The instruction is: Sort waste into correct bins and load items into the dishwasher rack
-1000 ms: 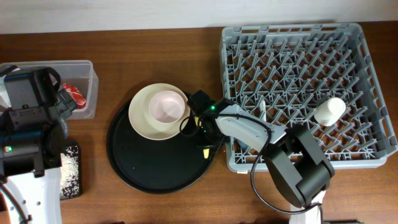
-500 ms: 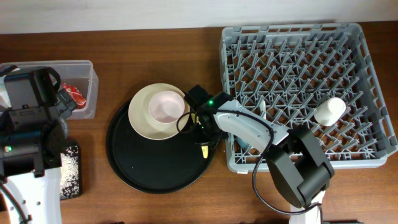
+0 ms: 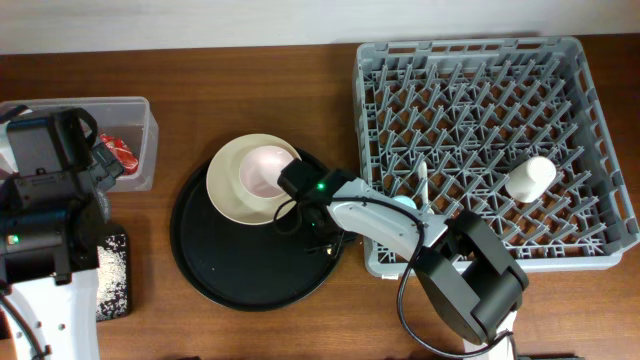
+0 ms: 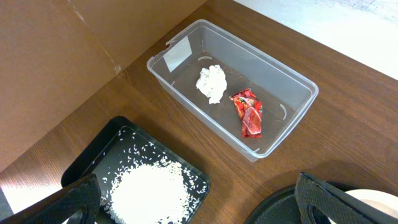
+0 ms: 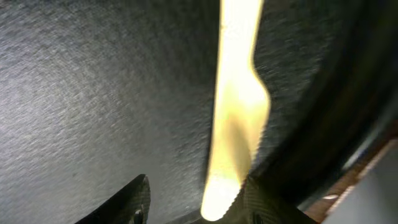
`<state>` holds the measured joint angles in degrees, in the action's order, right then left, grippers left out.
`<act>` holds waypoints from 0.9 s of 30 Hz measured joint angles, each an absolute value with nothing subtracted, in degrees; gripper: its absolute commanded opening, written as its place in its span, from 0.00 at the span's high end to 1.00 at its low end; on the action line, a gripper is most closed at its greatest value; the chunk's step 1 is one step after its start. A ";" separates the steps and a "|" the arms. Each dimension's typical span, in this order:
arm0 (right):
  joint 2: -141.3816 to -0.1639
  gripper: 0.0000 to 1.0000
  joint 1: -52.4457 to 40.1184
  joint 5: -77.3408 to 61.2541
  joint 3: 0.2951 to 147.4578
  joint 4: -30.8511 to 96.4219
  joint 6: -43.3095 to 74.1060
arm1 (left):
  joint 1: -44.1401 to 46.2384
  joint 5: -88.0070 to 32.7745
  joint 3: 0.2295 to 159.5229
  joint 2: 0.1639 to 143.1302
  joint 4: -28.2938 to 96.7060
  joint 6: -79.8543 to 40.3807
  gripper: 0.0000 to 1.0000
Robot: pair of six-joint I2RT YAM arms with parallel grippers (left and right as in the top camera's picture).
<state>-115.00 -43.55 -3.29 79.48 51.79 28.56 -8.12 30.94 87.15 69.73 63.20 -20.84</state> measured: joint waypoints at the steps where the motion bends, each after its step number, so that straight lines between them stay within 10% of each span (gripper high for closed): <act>1: -115.00 0.52 -43.55 -2.15 79.48 51.79 28.53 | -8.12 30.94 87.15 69.76 63.20 -20.84 0.01; 12: -114.69 0.73 -44.88 0.84 75.72 47.03 31.57 | -8.12 30.94 87.15 69.76 63.20 -20.84 0.01; 27: -114.69 0.78 -44.05 0.60 78.48 50.43 32.80 | -8.12 30.94 87.15 69.73 63.20 -20.84 0.01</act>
<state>-114.69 -44.05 0.60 78.48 50.43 32.80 -8.12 30.94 87.15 69.73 63.20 -20.84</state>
